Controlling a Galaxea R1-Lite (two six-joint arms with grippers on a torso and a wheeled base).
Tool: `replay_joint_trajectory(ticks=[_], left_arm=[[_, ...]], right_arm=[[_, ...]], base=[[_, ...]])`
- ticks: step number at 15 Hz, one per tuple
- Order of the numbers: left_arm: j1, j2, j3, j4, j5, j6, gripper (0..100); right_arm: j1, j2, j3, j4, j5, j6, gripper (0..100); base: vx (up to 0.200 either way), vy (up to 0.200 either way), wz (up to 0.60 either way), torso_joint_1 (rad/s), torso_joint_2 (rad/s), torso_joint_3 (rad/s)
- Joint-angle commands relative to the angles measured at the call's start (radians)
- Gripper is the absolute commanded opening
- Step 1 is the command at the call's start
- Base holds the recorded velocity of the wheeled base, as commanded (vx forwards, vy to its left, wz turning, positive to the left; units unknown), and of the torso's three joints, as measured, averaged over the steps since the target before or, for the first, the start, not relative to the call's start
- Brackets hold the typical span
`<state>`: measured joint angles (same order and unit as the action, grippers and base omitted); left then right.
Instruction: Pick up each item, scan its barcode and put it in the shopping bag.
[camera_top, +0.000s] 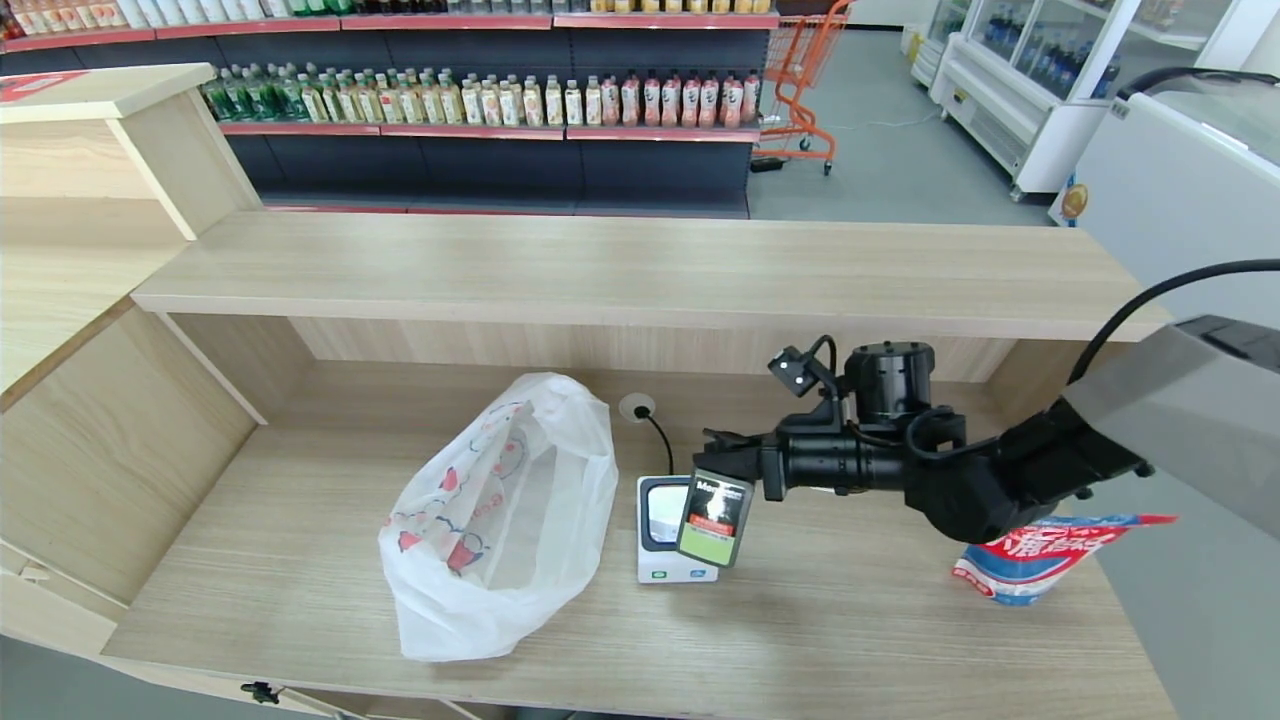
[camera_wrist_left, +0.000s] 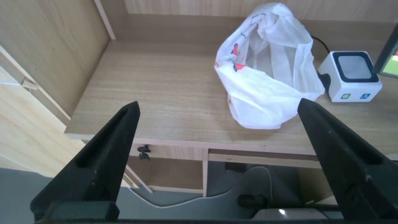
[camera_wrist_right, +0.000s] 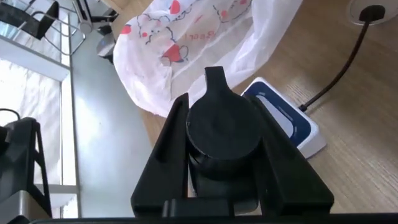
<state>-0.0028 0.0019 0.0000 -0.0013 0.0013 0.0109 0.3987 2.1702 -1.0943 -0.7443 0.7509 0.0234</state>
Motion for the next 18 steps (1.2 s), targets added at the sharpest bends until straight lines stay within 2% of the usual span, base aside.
replay_joint_trajectory(ticks=[1,6,18], left_arm=[[0.0,0.0,0.0,0.0,0.0,0.0,100],[0.0,0.0,0.0,0.0,0.0,0.0,100],[0.0,0.0,0.0,0.0,0.0,0.0,100]], right_arm=[[0.028,0.082,-0.073,-0.001,-0.022,0.016,0],[0.071,0.166,-0.194,0.003,-0.071,0.027,0],[0.071,0.117,-0.194,0.0,-0.102,0.018,0]], base=[[0.0,0.0,0.0,0.0,0.0,0.0],[0.0,0.0,0.0,0.0,0.0,0.0],[0.0,0.0,0.0,0.0,0.0,0.0]])
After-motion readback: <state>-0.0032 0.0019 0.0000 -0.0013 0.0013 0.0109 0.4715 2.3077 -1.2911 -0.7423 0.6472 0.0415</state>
